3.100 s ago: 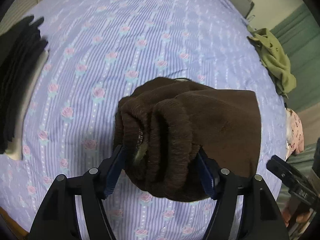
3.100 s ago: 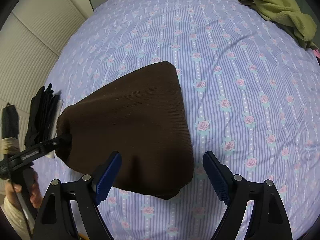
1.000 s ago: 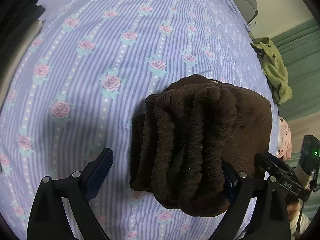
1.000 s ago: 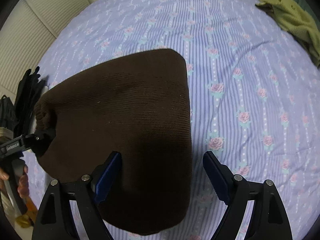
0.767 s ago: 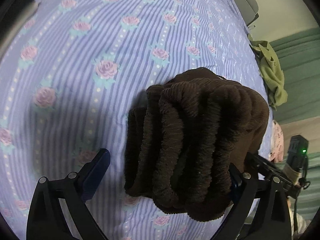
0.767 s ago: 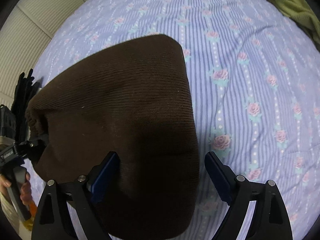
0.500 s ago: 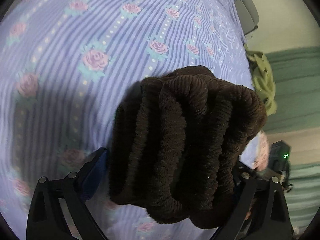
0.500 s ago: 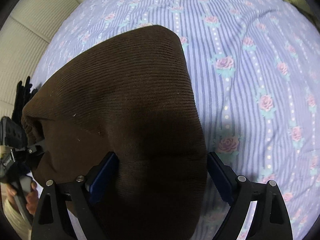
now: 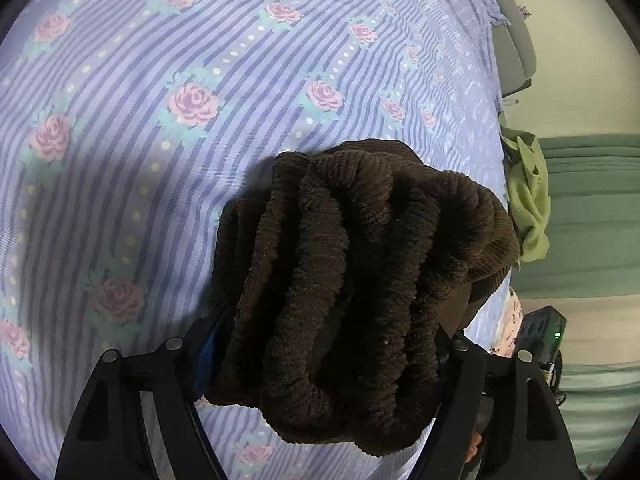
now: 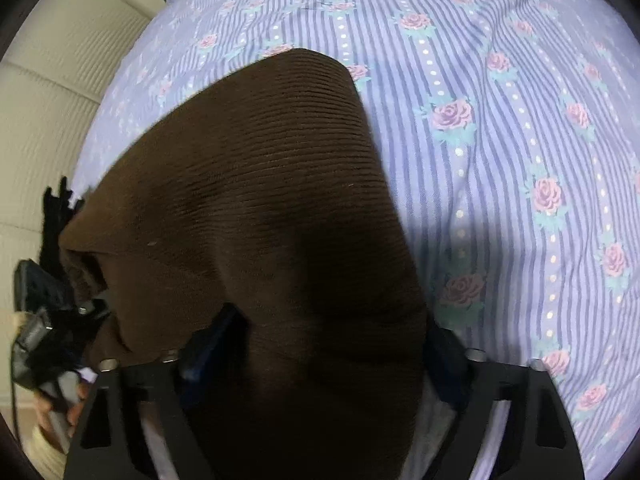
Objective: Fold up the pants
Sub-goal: 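Grip the brown pants waistband with the left gripper while the right gripper grasps the folded body, then lift the folded brown pants with both grippers and carry them to the black clothes stack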
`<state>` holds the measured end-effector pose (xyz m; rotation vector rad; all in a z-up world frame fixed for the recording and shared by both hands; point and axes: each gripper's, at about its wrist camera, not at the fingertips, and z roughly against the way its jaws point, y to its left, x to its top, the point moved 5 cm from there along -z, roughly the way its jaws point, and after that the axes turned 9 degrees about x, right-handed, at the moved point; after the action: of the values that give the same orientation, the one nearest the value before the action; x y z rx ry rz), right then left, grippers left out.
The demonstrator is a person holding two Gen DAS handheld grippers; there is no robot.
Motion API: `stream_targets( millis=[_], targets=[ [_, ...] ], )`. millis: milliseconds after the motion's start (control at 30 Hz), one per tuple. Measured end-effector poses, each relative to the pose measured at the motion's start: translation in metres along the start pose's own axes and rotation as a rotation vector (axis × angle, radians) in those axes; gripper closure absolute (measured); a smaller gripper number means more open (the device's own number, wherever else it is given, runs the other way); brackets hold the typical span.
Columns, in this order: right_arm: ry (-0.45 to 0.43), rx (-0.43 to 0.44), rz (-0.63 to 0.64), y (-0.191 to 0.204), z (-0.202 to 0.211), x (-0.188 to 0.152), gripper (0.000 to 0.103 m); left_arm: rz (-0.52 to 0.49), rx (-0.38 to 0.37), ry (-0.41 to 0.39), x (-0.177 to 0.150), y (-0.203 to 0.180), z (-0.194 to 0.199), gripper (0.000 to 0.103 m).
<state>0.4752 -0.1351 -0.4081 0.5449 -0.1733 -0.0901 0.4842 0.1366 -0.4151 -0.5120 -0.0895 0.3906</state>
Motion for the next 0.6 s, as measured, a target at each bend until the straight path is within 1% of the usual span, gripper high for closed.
stream_targets(
  millis=[33, 67, 100, 167, 233, 367, 567, 600],
  targets=[
    [0.0, 0.011, -0.009, 0.003, 0.005, -0.001, 0.035, -0.013, 0.014, -0.001, -0.001, -0.003, 0.004, 0.034],
    [-0.002, 0.011, -0.005, 0.006, 0.009, -0.002, 0.041, -0.023, 0.024, -0.003, -0.001, -0.01, 0.005, 0.036],
    [-0.005, 0.011, 0.001, 0.008, 0.014, -0.003, 0.044, -0.036, 0.036, -0.008, -0.001, -0.014, 0.008, 0.039],
    [-0.021, 0.014, 0.009, 0.014, 0.027, -0.007, 0.056, -0.068, 0.06, -0.026, -0.003, -0.02, 0.018, 0.043],
    [-0.054, 0.016, 0.018, 0.022, 0.044, -0.012, 0.061, -0.104, 0.07, -0.057, -0.007, -0.026, 0.031, 0.046],
    [-0.121, 0.011, 0.062, 0.041, 0.081, -0.025, 0.065, -0.165, 0.051, -0.112, -0.02, -0.039, 0.065, 0.047],
    [-0.239, 0.002, 0.125, 0.07, 0.149, -0.064, 0.065, -0.266, -0.002, -0.203, -0.05, -0.062, 0.13, 0.047],
    [-0.26, 0.0, 0.131, 0.074, 0.159, -0.066, 0.065, -0.278, -0.009, -0.217, -0.055, -0.062, 0.141, 0.047]
  ],
)
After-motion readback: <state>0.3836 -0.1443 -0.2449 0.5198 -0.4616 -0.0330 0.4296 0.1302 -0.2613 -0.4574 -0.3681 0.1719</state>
